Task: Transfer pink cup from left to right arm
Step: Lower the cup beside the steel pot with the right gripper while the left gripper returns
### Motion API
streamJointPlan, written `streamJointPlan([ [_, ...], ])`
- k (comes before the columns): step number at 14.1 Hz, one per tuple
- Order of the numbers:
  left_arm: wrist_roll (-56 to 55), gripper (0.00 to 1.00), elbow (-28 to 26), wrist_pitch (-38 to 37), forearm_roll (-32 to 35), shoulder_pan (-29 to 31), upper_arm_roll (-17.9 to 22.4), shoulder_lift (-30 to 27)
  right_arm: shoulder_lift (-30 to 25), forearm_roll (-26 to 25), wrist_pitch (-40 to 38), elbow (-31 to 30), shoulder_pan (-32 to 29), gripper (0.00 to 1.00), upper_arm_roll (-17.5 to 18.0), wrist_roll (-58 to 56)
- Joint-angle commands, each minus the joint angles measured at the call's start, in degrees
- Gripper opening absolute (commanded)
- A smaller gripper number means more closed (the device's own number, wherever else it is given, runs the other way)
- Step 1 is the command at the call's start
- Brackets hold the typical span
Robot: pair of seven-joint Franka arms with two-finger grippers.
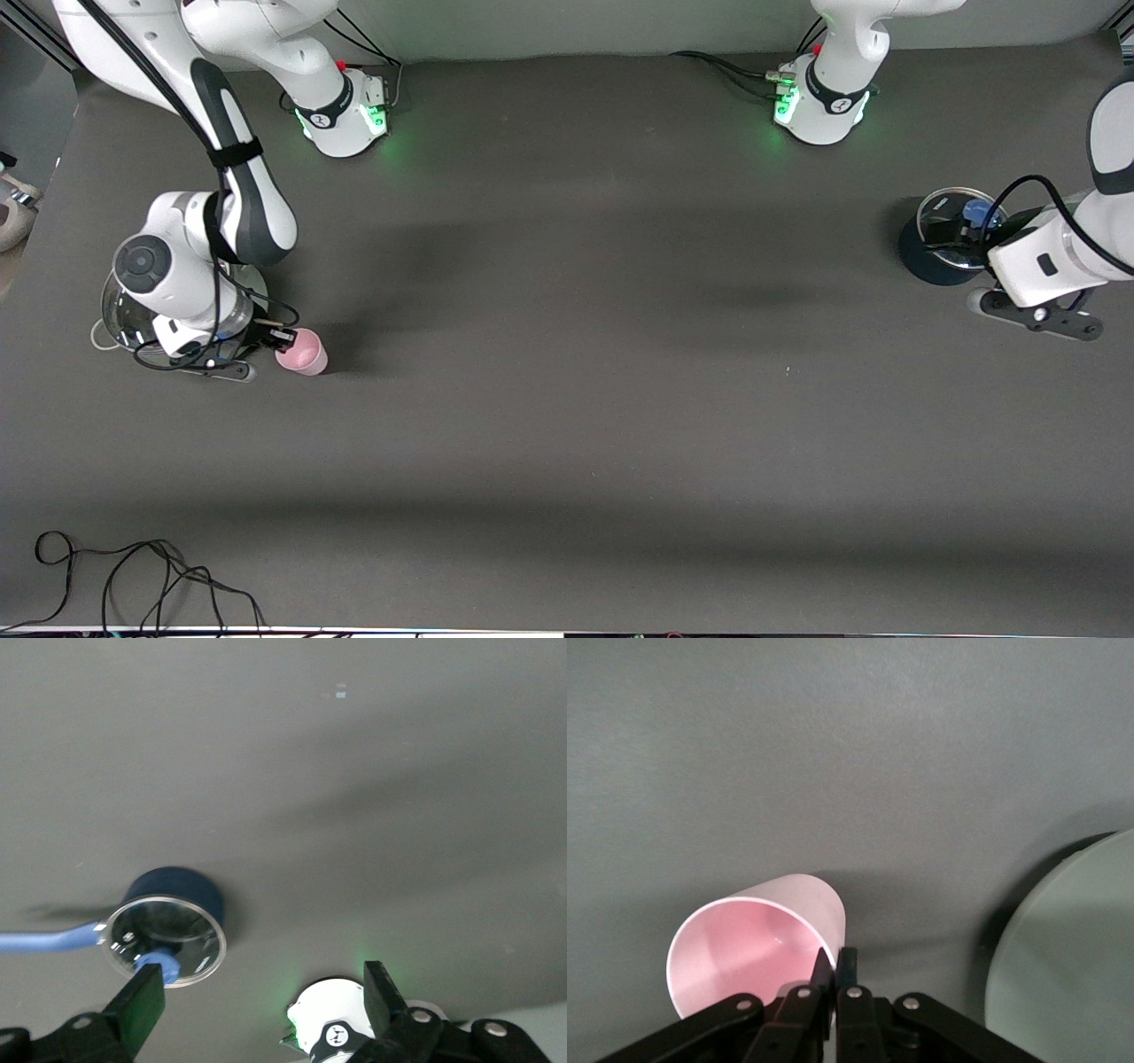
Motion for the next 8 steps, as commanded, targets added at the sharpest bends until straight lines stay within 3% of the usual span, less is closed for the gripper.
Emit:
streamJointPlan([
  [1, -4.57, 1.0, -1.74, 2.82, 2.06, -0.83, -0.22, -3.0, -0.05, 1.79, 0.62, 0.19, 0.82, 0.0, -0.64, -0.93],
  [2, -4.92, 1.0, -3.76, 5.19, 1.97, -0.74, -0.22, -4.67, -0.14, 1.79, 0.62, 0.19, 0.9, 0.06, -0.64, -0.93],
  [4, -4.92, 1.0, -8.76, 9.15, 1.97, -0.22, -0.13, -8.53, -0.66, 1.79, 0.53, 0.27, 0.9, 0.64, -0.64, -0.93],
  [5, -4.92, 1.0, -9.22, 9.51, 1.97, -0.3, -0.13, -8.81, -1.19, 1.79, 0.1, 0.27, 0.9, 0.85, -0.55, -0.93],
  [6, -5.1, 1.0, -8.88, 9.78, 1.54, -0.3, -0.13, -8.55, -2.32, 1.79, -0.34, 0.36, 0.99, 0.99, -0.55, -0.93],
  [8, -7.54, 1.0, -6.87, 9.52, -0.65, -0.3, -0.13, -7.85, -5.48, 1.79, -4.45, 0.97, 1.08, 1.0, -0.38, -0.84],
])
